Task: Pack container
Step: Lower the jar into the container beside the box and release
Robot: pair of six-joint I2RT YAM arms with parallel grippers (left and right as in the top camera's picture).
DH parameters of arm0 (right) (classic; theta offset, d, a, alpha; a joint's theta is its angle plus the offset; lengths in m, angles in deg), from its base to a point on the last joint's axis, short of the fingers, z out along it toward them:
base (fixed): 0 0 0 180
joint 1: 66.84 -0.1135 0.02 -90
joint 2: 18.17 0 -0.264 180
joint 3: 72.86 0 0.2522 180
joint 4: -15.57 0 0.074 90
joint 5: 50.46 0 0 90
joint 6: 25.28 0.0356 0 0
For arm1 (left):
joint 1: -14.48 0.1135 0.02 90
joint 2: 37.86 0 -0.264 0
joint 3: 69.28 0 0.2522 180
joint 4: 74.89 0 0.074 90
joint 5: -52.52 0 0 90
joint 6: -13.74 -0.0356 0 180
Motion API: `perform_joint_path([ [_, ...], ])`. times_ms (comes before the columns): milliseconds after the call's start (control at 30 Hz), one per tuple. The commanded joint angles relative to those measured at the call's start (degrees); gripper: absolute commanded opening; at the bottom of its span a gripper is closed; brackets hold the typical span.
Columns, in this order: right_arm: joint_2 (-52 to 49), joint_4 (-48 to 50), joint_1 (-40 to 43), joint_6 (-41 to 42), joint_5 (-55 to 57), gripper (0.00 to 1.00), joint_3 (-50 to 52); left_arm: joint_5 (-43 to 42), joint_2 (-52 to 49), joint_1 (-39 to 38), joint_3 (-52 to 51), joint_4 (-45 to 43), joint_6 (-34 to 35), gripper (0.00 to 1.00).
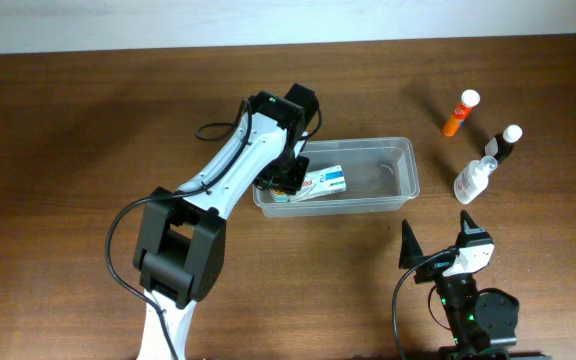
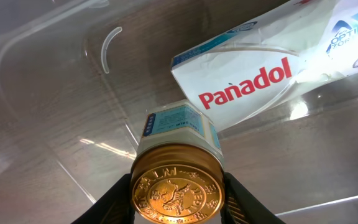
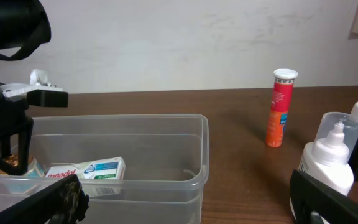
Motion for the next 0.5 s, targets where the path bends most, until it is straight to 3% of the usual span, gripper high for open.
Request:
perform_joint_path([
  [0,0.4,-0.3,-0.5,0.3,-0.5,0.98,0.3,0.6,-0.5,0.1,-0.1,1.4,0.7,0.39],
  [467,0.4,-0.3,-0.5,0.4,-0.5,0.98,0.3,1.3,-0.5,0.1,-0.1,0.9,2.0,0.40],
])
